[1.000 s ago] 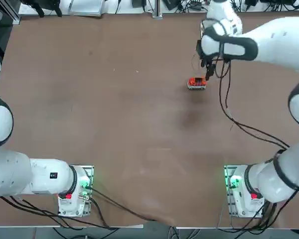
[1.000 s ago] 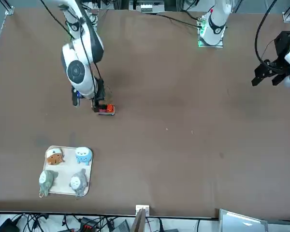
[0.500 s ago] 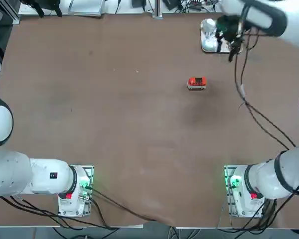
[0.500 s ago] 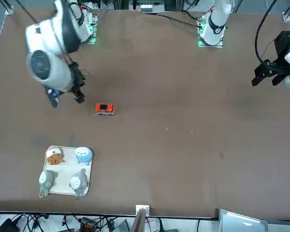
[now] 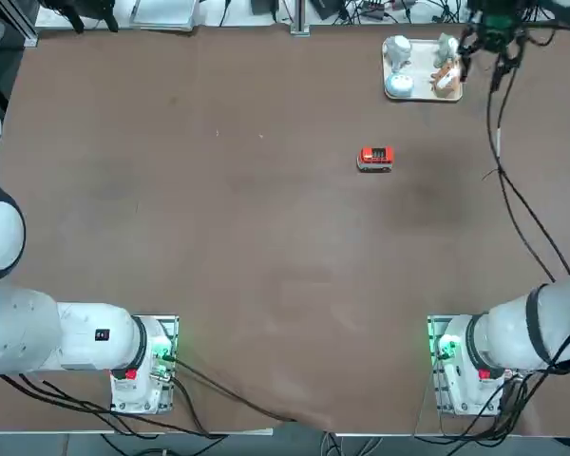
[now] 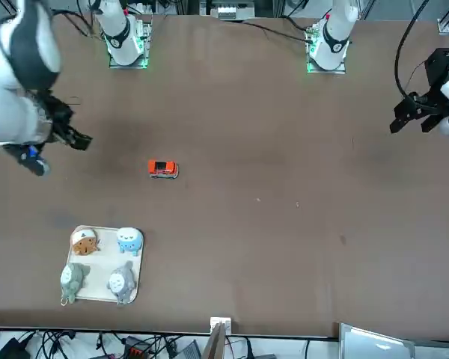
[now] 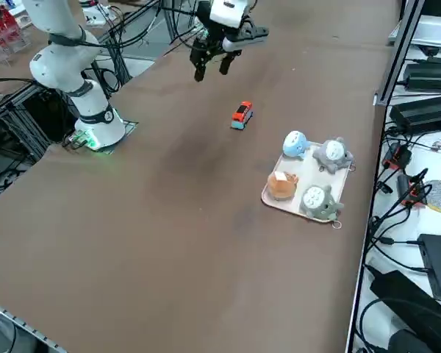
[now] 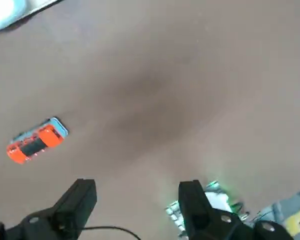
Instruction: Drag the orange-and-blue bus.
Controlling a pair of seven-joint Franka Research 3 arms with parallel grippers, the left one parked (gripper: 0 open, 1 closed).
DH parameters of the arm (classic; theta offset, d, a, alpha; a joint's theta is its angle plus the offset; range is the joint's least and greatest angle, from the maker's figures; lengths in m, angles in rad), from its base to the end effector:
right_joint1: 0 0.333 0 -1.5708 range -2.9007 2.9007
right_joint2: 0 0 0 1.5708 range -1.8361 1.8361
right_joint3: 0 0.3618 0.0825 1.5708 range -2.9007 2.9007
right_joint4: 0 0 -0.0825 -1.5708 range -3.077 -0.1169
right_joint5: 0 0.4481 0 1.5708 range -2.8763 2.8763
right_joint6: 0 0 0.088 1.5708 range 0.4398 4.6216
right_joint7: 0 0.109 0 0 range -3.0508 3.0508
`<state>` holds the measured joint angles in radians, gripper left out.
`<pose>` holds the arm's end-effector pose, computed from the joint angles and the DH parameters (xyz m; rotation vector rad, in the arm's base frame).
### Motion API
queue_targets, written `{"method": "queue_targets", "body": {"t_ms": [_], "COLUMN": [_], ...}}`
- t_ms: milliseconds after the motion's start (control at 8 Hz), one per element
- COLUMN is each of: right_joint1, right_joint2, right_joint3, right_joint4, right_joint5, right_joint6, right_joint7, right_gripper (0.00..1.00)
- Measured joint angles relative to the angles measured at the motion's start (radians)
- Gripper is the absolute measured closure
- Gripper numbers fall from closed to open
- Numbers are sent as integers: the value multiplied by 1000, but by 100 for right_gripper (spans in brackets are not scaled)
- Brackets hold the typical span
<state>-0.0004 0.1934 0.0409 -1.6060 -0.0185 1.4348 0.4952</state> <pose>0.6486 0.0221 0.5179 2.9129 -0.6715 -0.5269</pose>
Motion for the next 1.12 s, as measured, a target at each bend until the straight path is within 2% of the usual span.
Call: {"method": "queue_targets", "body": {"t_ms": [250,500,750,1000,1125], "right_joint1": [-27,-27,-24,-22,-21], "right_joint2": [-1,-33,-139,-257,-281], "right_joint3": [-1,-1,3,8,10], "right_joint4": [20,22,-23,-69,-78], "right_joint5": [-45,-64,-1,75,81], "right_joint6": [-1,55,111,112,114], "right_joint7": [-216,-369,-418,-479,-497], "right_gripper": [0,0,0,0,0]}}
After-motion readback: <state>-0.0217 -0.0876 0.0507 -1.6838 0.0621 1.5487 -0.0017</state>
